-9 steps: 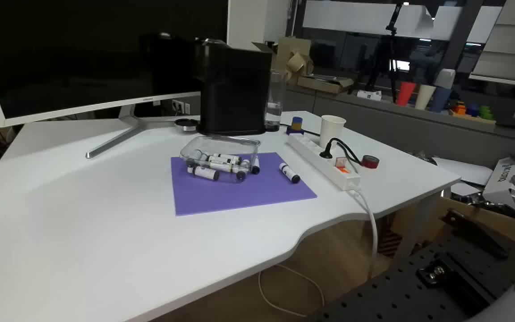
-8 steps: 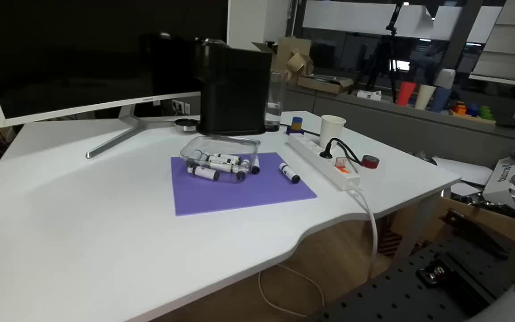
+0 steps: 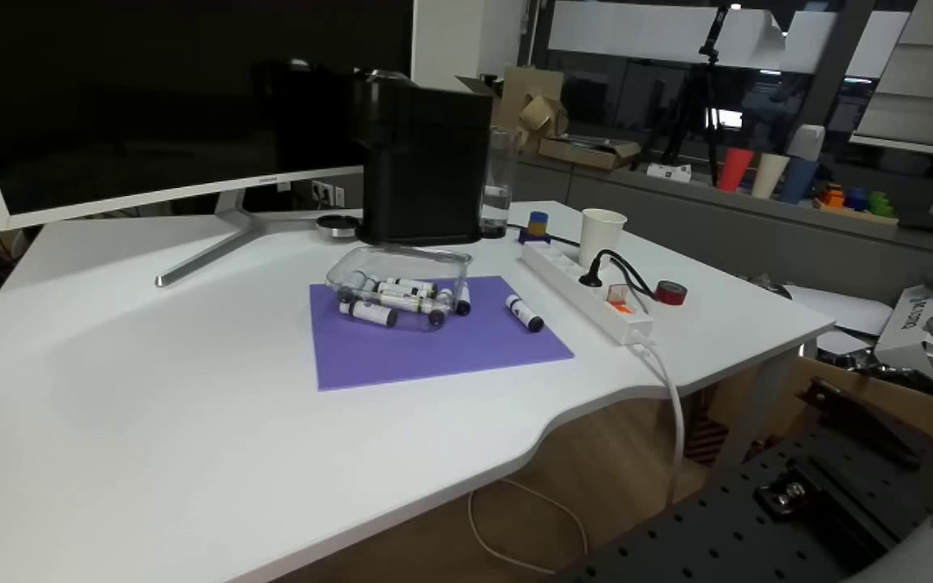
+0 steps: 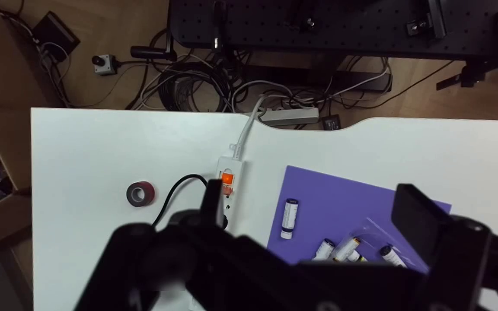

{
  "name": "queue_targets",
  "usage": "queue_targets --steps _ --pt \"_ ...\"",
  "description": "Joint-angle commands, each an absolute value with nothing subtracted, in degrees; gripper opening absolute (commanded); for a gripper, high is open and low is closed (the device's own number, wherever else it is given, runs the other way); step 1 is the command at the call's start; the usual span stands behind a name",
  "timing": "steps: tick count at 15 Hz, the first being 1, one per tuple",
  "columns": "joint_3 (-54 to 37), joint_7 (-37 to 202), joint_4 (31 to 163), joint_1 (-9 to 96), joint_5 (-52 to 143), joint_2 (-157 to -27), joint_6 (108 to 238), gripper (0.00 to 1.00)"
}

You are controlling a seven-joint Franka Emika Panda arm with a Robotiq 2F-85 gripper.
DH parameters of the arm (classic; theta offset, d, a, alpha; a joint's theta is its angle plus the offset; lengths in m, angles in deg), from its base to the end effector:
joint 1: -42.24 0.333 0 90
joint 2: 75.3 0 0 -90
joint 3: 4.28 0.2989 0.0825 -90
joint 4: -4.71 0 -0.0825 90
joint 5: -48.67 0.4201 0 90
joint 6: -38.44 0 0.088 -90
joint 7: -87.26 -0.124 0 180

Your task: Put the bottle in the pack

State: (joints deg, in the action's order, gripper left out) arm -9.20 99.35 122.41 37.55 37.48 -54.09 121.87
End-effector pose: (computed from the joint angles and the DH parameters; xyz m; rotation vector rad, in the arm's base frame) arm 0.4426 -0.1049 0.5364 2.9967 0.0789 -0.3846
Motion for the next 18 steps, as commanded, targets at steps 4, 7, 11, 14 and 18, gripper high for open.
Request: queue_targets --steps 4,7,11,14,18 --pt "-9.71 99.18 122.30 38.18 37.34 -54.12 121.74 1.00" --pt "-9.75 96.48 126.58 37.83 37.51 -52.72 128.09 1.00" --pt "-10.30 93.79 134.07 37.33 38.29 -54.44 140.28 1.00" --pt "-10.96 92.05 139.79 37.01 40.57 -57.73 150.37 1.00" --pt "-11.44 90.45 146.50 36.48 43.91 -64.84 163.94 1.00"
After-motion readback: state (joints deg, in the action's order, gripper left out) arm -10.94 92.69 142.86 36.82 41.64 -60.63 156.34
